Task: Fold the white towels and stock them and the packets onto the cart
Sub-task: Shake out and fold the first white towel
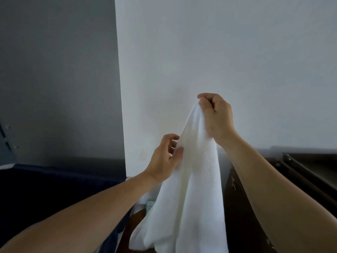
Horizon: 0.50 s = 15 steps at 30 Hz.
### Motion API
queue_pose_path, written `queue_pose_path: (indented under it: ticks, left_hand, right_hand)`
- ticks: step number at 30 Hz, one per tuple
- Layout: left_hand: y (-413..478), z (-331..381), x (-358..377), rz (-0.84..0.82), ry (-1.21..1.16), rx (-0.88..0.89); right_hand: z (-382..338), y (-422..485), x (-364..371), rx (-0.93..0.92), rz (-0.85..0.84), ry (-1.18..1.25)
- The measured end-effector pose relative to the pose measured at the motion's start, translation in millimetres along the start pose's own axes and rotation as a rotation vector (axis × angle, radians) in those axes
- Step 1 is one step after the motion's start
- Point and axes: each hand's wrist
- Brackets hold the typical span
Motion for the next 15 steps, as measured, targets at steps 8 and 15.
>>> queue_pose_path:
  ticks: [8, 15]
  left_hand:
    - [-2.5, -15.4, 0.6, -0.118, 0.045, 0.071]
    - [-11.4, -31.4, 8.0, -0.042, 0.200, 0.256]
  right_hand:
    - [5.9, -1.4, 0.2, 0.028, 0.010, -0.011]
    - [5.8, -2.4, -1.6, 0.055, 0.009, 0.007]
Point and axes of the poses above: each hand's wrist, its own y-axis towards the middle knuckle, its own x-axis out of the palm, z = x × y, and after that the axes turned 12 degrees about y, right-handed
